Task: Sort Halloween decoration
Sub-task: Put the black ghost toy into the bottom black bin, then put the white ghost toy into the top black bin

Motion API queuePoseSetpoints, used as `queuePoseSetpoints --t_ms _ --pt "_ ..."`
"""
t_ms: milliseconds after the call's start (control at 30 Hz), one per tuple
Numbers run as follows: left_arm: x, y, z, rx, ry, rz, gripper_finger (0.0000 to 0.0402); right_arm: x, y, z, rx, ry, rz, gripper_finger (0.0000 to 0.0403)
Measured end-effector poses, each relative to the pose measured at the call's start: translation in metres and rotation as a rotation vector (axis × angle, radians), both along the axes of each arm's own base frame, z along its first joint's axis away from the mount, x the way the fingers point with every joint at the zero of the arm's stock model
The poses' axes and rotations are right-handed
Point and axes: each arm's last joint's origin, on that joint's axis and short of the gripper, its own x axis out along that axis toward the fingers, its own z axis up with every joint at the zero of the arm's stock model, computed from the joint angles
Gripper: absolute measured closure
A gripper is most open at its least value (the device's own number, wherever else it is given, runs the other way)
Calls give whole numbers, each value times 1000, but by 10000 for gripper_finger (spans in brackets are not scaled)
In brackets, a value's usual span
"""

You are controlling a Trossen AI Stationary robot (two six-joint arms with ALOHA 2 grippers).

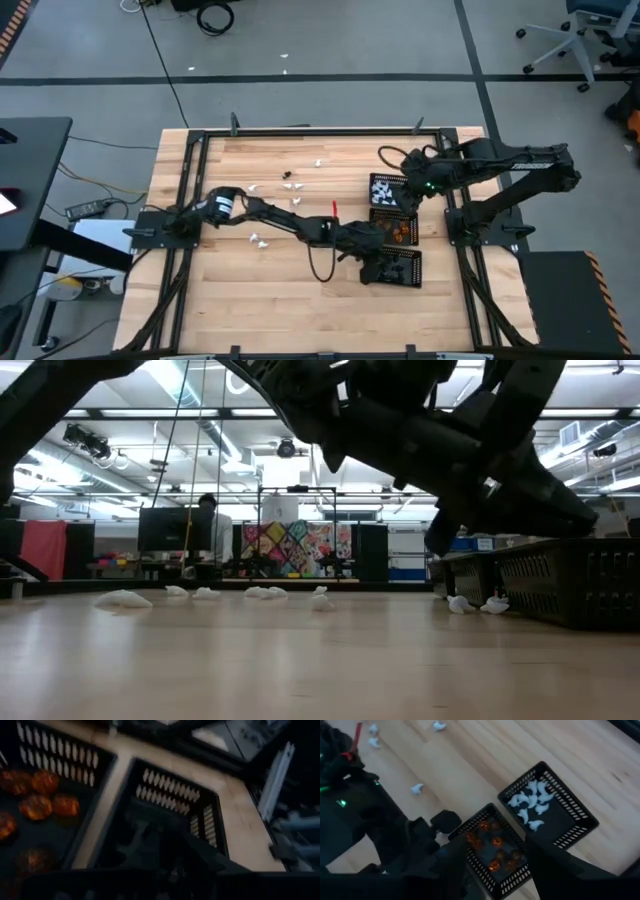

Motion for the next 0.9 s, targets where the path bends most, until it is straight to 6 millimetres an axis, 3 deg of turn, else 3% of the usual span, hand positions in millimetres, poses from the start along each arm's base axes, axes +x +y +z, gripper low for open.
queuePoseSetpoints --t_ms 200,333,433,633,767,900 --pt "-1 0 5 -66 12 31 246 0 9 0 -51 -6 53 200" --pt "-4 -3 11 -154 57 -38 228 2 12 1 -72 -30 60 200" --pt "-15 -13 17 -103 123 -59 234 8 14 3 -83 -70 97 200" --pt "-55 -40 45 107 -16 28 274 15 14 0 -126 -57 136 200" --pt "-89 -30 39 110 -8 92 298 18 14 2 -151 -79 172 200" --pt "-131 -15 41 40 -22 128 317 33 19 -1 -181 -96 319 200"
